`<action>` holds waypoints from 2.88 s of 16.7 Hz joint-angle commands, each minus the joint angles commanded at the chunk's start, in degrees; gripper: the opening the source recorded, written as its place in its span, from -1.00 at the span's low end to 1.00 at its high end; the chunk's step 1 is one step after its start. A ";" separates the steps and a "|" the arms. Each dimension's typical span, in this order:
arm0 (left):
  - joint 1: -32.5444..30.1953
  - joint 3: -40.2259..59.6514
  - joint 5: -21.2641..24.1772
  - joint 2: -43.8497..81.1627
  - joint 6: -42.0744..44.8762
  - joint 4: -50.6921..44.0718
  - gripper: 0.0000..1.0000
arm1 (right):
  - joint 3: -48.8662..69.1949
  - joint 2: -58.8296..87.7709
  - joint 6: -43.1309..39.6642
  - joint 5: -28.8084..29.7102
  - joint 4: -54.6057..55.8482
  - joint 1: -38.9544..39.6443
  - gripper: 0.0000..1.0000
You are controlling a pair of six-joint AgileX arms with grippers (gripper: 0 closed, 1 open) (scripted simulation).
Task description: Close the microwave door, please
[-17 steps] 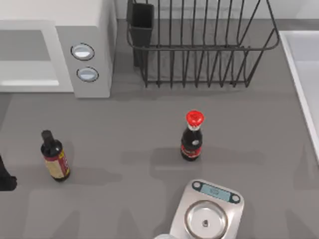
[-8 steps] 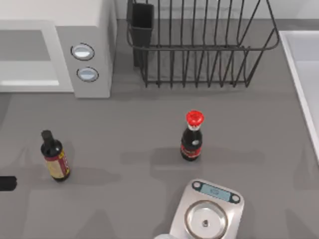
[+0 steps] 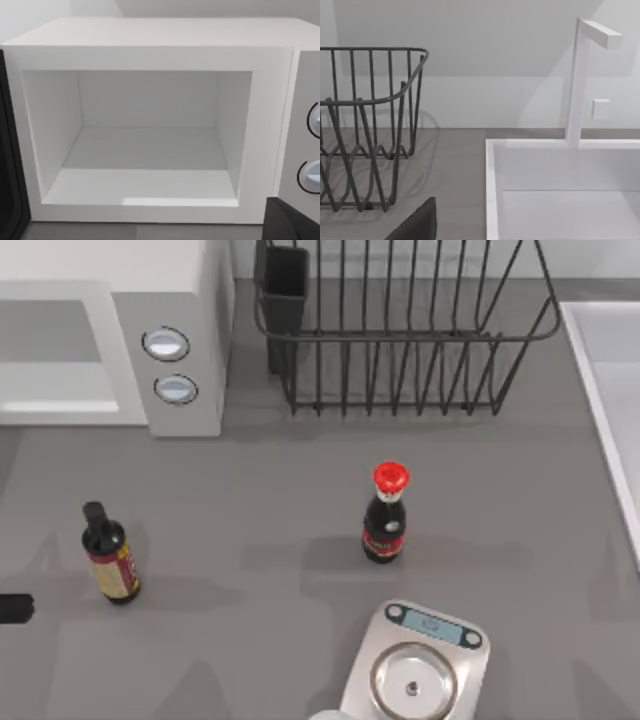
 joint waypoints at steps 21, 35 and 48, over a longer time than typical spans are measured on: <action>-20.46 4.74 -20.43 14.85 0.22 10.33 -1.00 | 0.00 0.00 0.00 0.00 0.00 0.00 1.00; -5.44 1.54 -5.51 9.17 0.12 7.62 -1.00 | 0.00 0.00 0.00 0.00 0.00 0.00 1.00; 6.22 12.87 2.85 20.81 8.22 -0.59 -1.00 | 0.00 0.00 0.00 0.00 0.00 0.00 1.00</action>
